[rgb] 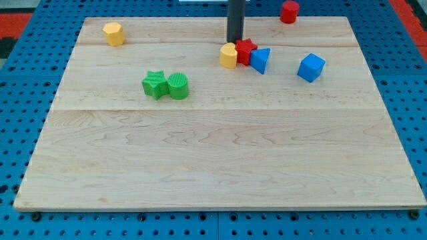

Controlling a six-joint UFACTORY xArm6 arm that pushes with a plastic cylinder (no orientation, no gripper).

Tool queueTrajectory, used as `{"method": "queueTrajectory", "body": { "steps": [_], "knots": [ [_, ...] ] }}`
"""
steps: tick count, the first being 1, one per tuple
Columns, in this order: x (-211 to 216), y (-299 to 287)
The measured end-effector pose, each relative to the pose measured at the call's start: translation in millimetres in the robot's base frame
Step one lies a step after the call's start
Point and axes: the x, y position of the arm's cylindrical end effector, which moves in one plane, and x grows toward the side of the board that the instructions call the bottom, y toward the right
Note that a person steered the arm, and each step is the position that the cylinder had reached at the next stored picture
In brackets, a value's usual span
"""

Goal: Keep the blue cube below the green circle

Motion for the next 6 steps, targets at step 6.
{"method": "queueTrajectory", "body": {
  "steps": [6],
  "knots": [
    [-6, 99]
  ]
}}
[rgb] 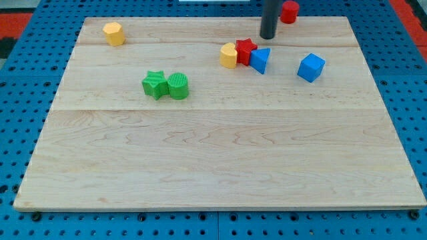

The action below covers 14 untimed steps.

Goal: Keep the blue cube below the green circle

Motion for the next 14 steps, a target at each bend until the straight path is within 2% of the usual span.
{"method": "queueTrajectory", "body": {
  "steps": [1, 2, 3, 7, 9, 13, 14],
  "knots": [
    [-19, 57],
    [-47, 64],
    [-47, 72],
    [-37, 68],
    [1, 35],
    [3, 14],
    [14, 34]
  ]
}}
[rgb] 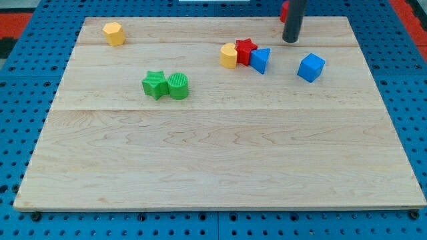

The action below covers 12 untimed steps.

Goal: Keep the blue cube below the green circle

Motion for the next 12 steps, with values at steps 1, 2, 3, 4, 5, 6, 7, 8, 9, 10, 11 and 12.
{"method": "queueTrajectory", "body": {
  "steps": [1, 2, 3, 4, 5, 6, 7, 8, 9, 10, 11, 12],
  "knots": [
    [-6, 6],
    [-6, 5],
    [-6, 7],
    [-6, 60],
    [5, 94],
    [42, 34],
    [76, -17],
    [73, 35],
    [107, 13],
    [121, -75],
    [121, -151],
    [147, -103]
  ]
}}
